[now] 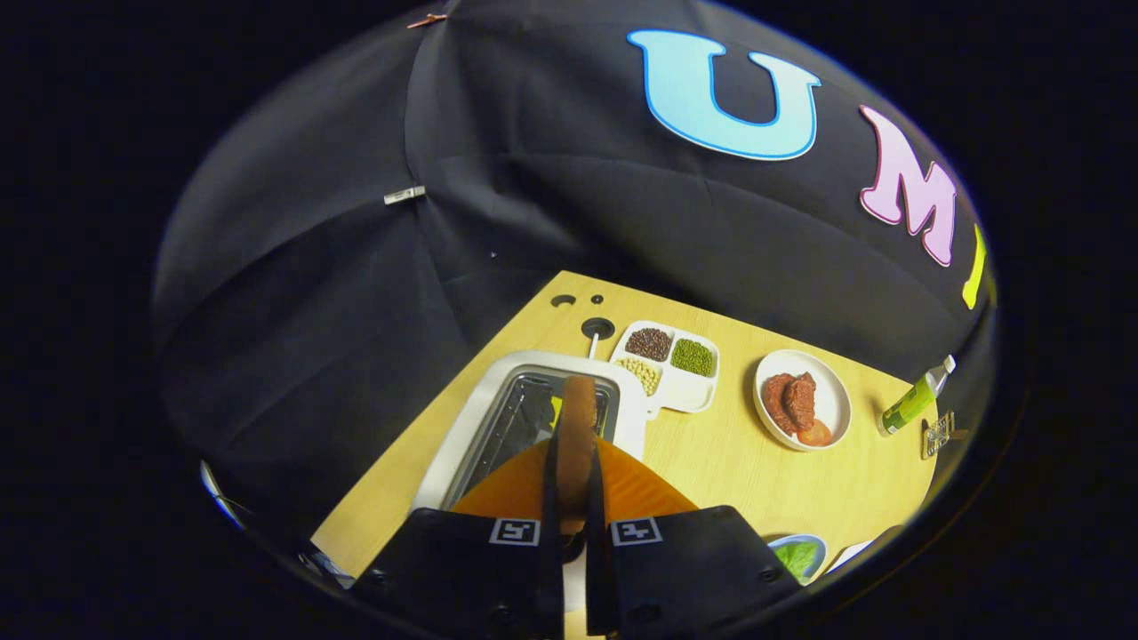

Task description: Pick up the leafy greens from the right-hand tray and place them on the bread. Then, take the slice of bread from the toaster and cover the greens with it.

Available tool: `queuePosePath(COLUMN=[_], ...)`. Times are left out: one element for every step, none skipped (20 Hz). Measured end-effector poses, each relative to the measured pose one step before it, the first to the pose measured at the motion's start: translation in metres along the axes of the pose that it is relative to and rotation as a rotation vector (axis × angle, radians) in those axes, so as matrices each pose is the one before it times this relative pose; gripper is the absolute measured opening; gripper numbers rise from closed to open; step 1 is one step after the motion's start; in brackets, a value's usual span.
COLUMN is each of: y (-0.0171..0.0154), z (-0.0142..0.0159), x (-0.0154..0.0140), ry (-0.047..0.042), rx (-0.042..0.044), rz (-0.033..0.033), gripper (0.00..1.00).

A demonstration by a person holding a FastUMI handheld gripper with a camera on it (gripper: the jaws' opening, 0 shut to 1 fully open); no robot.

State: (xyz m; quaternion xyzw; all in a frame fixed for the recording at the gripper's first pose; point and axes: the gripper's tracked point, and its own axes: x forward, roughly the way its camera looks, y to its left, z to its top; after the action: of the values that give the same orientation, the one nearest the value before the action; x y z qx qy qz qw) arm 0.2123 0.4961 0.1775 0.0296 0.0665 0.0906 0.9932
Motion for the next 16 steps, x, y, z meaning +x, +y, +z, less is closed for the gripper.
queuePosePath(y=[-0.00157, -0.00117, -0.0022, -0.00505, -0.00545, -0.00927, -0.00952, -0.01174, -0.01221, -0.01368, -0.01376, -0.01693, -0.01593, -0.01824, -0.019, -0.01998], z=[0.00932, 0.00869, 0.00908, 0.0097, 0.00828, 0.0083, 0.00617, 0.00426, 0.00271, 0.0009, 0.00126, 0.00067, -0.00225, -0.00332, -0.00706, -0.00678], x=[-0.00979, -0.01022, -0.01091, -0.00961, -0.01097, -0.0144, -0.01166, -0.01238, -0.01163, -0.01241, -0.01462, -0.01276, -0.01092, -0.01102, -0.00821, -0.00928], ry=[-0.02781, -0.02202, -0.02246, -0.02228, -0.02058, -0.01852, -0.01554, -0.01376, -0.0119, -0.00881, -0.01251, -0.01191, -0.00748, -0.00331, 0.0003, 0.00145], rx=[-0.00073, 0.0059, 0.01273, 0.01387, 0.01335, 0.00806, 0.00476, 0.00411, 0.00742, 0.01075, 0.01096, 0.00461, 0.00174, -0.00216, -0.00226, 0.00147], rz=[0.00307, 0.0072, 0.00669, 0.00472, 0.0064, -0.00378, -0.00189, -0.00551, -0.00428, -0.00744, -0.00776, -0.01264, -0.01334, -0.01795, -0.02173, -0.02477], gripper=[0.14, 0.14, 0.14, 0.14, 0.14, 0.14, 0.14, 0.14, 0.14, 0.14, 0.14, 0.14, 0.14, 0.14, 0.14, 0.14])
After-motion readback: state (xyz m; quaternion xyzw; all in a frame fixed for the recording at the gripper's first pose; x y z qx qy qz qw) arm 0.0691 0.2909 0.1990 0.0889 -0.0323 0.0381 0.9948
